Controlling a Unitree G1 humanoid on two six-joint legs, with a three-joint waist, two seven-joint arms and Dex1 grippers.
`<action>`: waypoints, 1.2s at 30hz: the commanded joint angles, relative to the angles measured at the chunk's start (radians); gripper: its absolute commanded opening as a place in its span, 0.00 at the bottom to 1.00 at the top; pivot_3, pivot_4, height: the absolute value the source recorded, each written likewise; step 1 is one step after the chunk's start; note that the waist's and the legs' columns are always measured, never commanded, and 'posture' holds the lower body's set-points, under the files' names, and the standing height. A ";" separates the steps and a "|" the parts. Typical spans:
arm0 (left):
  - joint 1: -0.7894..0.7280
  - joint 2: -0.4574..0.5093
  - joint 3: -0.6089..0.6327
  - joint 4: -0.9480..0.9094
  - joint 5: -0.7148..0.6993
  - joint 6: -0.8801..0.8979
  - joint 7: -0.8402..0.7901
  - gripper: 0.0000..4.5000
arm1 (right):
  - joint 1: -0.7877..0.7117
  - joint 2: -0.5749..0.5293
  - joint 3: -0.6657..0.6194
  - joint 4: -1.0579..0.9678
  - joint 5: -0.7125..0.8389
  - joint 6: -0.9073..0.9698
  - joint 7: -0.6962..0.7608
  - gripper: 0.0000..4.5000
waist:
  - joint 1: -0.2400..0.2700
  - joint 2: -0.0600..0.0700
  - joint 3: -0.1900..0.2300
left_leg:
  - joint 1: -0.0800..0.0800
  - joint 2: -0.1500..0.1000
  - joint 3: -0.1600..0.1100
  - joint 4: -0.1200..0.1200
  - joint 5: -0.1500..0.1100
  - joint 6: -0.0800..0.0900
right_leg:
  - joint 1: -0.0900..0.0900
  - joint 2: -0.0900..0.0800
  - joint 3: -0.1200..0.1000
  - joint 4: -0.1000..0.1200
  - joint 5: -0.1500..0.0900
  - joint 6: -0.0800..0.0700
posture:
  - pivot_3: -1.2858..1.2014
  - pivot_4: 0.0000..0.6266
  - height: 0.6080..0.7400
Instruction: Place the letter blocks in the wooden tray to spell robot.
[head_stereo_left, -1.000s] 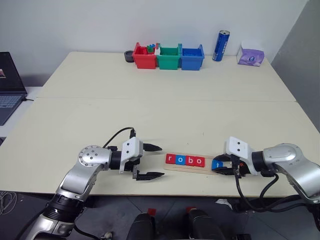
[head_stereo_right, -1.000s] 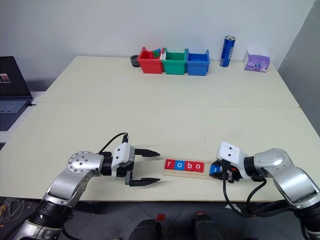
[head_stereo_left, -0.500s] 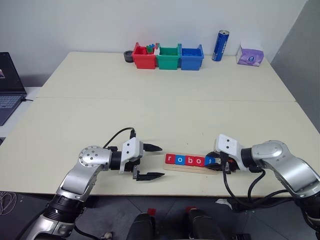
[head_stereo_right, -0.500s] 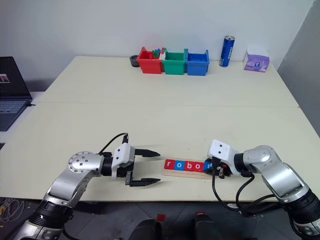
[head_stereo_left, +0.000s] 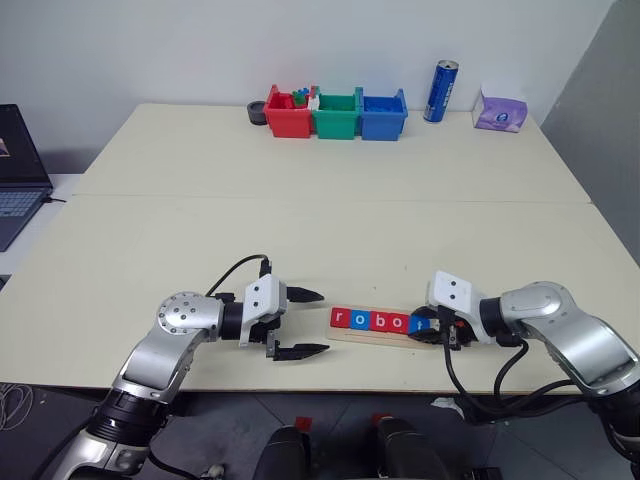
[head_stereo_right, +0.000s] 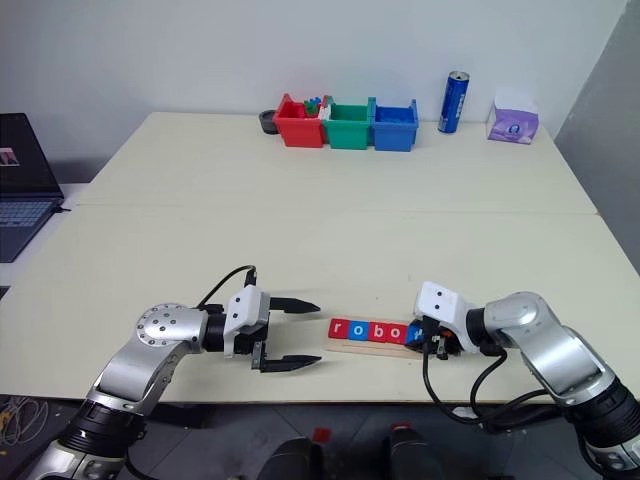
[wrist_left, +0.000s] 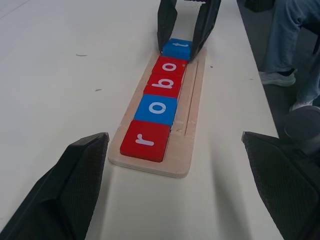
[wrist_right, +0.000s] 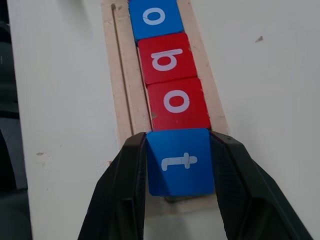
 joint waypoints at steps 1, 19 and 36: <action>0.001 0.005 0.003 -0.048 -0.010 0.000 0.001 1.00 | -0.019 -0.005 0.006 -0.018 -0.009 -0.003 0.008 0.32 | 0.000 0.000 0.000 | 0.000 0.000 0.000 0.000 0.000 0.000 | 0.000 0.000 0.000 0.000 0.000 0.000 | 0.52 0.24 1.00; 0.006 0.015 0.011 -0.050 -0.010 0.000 -0.002 1.00 | -0.008 -0.017 -0.092 -0.122 0.084 0.074 0.004 0.99 | 0.000 0.000 0.000 | 0.000 0.000 0.000 0.000 0.000 0.000 | 0.000 0.000 0.000 0.000 0.000 0.000 | 0.52 0.24 1.00; 0.002 0.008 0.003 -0.022 0.000 -0.024 -0.008 1.00 | 0.104 0.012 -0.053 -0.260 0.082 0.142 -0.123 0.05 | 0.000 0.000 0.000 | 0.000 0.000 0.000 0.000 0.000 0.000 | 0.000 0.000 0.000 0.000 0.000 0.001 | 0.52 0.24 1.00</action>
